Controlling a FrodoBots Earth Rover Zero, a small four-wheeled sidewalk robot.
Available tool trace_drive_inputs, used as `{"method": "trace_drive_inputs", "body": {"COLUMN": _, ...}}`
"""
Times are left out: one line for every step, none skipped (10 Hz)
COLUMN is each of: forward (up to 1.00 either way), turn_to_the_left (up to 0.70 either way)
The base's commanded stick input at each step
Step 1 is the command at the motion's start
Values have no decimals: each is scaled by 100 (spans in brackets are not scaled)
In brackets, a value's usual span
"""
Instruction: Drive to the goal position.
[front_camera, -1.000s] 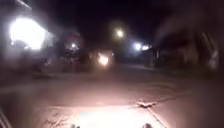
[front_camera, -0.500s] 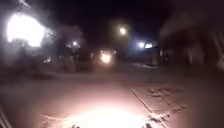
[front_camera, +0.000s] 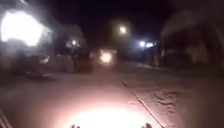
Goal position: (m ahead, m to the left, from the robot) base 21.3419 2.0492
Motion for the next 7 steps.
{"method": "trace_drive_inputs", "body": {"forward": 70, "turn_to_the_left": 0}}
{"method": "trace_drive_inputs", "body": {"forward": 70, "turn_to_the_left": 0}}
{"method": "trace_drive_inputs", "body": {"forward": 70, "turn_to_the_left": 0}}
{"method": "trace_drive_inputs", "body": {"forward": 70, "turn_to_the_left": 0}}
{"method": "trace_drive_inputs", "body": {"forward": 70, "turn_to_the_left": 0}}
{"method": "trace_drive_inputs", "body": {"forward": 70, "turn_to_the_left": 0}}
{"method": "trace_drive_inputs", "body": {"forward": 70, "turn_to_the_left": 0}}
